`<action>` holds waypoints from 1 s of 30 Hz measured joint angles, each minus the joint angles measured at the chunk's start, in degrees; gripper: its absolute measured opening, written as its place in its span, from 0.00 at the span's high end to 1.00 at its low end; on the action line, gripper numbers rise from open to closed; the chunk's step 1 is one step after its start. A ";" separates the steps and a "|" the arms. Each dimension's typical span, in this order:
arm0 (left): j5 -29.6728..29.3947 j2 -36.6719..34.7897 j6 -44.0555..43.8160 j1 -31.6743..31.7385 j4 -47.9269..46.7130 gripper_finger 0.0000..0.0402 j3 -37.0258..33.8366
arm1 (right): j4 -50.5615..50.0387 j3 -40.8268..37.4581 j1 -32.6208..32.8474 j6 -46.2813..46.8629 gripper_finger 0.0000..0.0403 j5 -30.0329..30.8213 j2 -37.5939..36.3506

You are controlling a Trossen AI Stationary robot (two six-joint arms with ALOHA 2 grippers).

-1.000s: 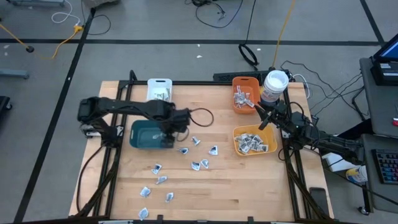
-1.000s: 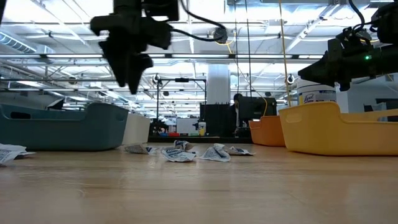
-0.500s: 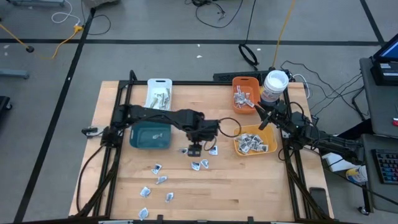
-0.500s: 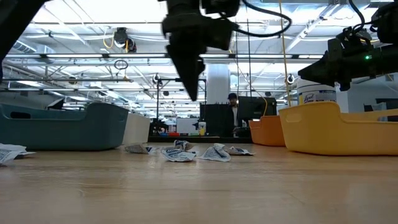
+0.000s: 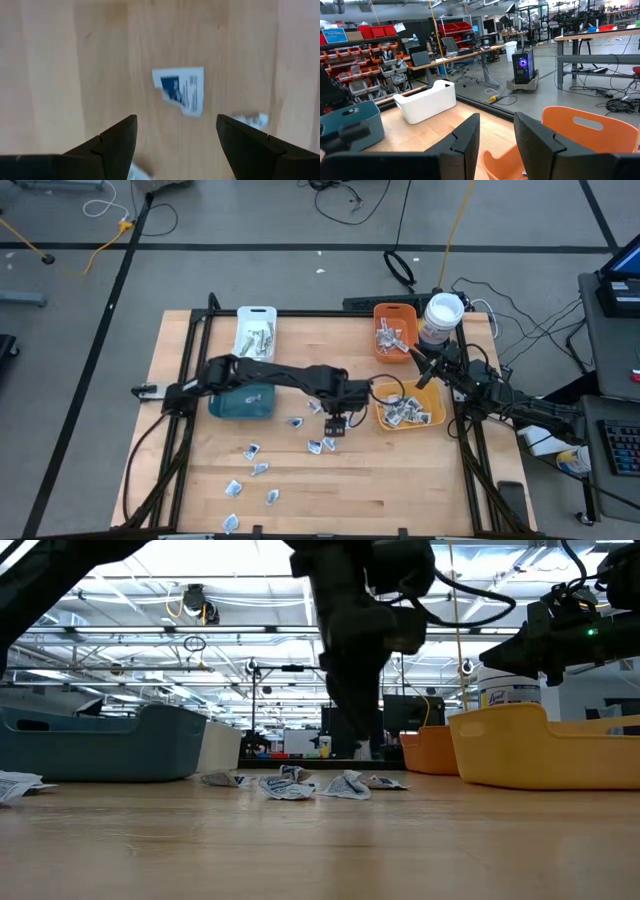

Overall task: Pick & Place First Aid Supplies
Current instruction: Put the alcohol pad into the blue bin

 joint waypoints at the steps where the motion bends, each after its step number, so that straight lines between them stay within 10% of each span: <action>1: 0.22 0.58 -0.13 0.00 1.07 0.31 0.00 | 0.00 0.00 0.02 0.00 0.71 0.02 0.00; 18: -2.73 6.79 -3.53 -0.10 6.58 0.34 0.06 | 0.00 0.00 0.01 0.00 0.71 0.01 -0.02; 30: 0.37 6.77 0.49 0.02 7.64 0.91 -1.05 | 0.00 -0.01 0.01 0.00 0.71 0.00 -0.02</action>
